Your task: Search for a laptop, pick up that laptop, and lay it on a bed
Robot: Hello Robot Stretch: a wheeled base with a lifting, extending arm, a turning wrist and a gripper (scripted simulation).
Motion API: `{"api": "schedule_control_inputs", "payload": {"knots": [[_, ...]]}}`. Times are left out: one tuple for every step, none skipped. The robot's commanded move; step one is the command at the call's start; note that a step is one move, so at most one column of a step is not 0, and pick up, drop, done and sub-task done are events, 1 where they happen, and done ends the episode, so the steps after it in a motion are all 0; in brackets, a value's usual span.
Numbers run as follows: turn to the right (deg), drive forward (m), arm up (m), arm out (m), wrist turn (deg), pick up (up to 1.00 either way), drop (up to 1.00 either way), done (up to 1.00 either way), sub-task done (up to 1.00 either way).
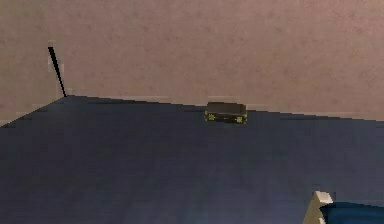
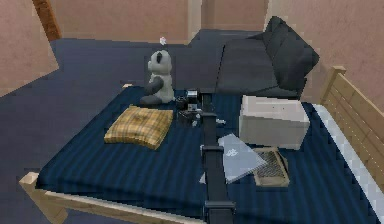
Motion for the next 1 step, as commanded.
{"api": "schedule_control_inputs", "payload": {"knots": [[0.0,0.00,0.00,-0.08,0.0,0.00,0.00,0.00,0.00]]}}
